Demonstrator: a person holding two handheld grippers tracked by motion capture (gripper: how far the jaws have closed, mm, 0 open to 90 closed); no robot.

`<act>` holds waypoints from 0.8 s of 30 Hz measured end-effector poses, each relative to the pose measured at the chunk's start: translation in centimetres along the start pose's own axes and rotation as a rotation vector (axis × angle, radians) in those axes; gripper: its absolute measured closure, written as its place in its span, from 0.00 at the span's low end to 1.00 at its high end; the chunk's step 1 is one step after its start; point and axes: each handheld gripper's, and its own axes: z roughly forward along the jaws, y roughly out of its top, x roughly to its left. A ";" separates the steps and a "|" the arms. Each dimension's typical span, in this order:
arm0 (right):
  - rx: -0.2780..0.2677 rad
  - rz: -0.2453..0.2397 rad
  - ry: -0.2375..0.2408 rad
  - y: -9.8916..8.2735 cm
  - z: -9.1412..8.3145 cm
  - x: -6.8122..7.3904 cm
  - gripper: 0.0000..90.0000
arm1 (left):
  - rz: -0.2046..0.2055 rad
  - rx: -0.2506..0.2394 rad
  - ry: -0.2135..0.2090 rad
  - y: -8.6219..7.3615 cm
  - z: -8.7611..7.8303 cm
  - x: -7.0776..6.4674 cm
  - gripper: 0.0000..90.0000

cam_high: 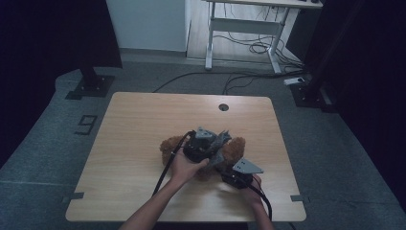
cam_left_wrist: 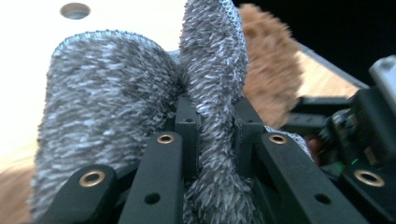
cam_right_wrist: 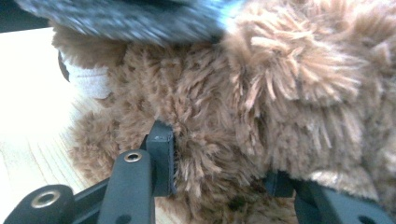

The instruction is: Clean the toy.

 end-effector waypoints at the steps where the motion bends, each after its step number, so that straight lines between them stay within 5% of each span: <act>1: 0.000 0.000 0.000 0.0 0.0 0.0 0.61 | 0.000 0.000 0.000 0.0 0.0 0.0 0.85; 4: -0.002 0.006 -0.002 0.0 0.0 -0.1 0.61 | -0.035 0.011 0.052 -1.2 -1.3 2.5 0.85; 6: -0.003 0.000 0.001 0.0 0.0 0.0 0.61 | -0.083 -0.002 0.025 -1.8 -2.0 3.7 0.85; 13: -0.003 -0.002 0.003 0.0 0.0 0.0 0.61 | -0.087 -0.023 0.119 -2.4 -4.8 5.8 0.84; 15: -0.004 0.003 0.003 0.0 0.0 -0.1 0.61 | -0.110 -0.025 0.114 -2.8 -5.3 6.7 0.84; 19: -0.003 0.006 0.004 0.0 0.0 -0.2 0.61 | -0.090 -0.051 0.110 -2.2 -5.8 5.9 0.84; 24: -0.009 0.010 0.002 -0.1 0.0 -0.2 0.61 | -0.016 -0.105 0.067 0.6 -5.5 2.5 0.84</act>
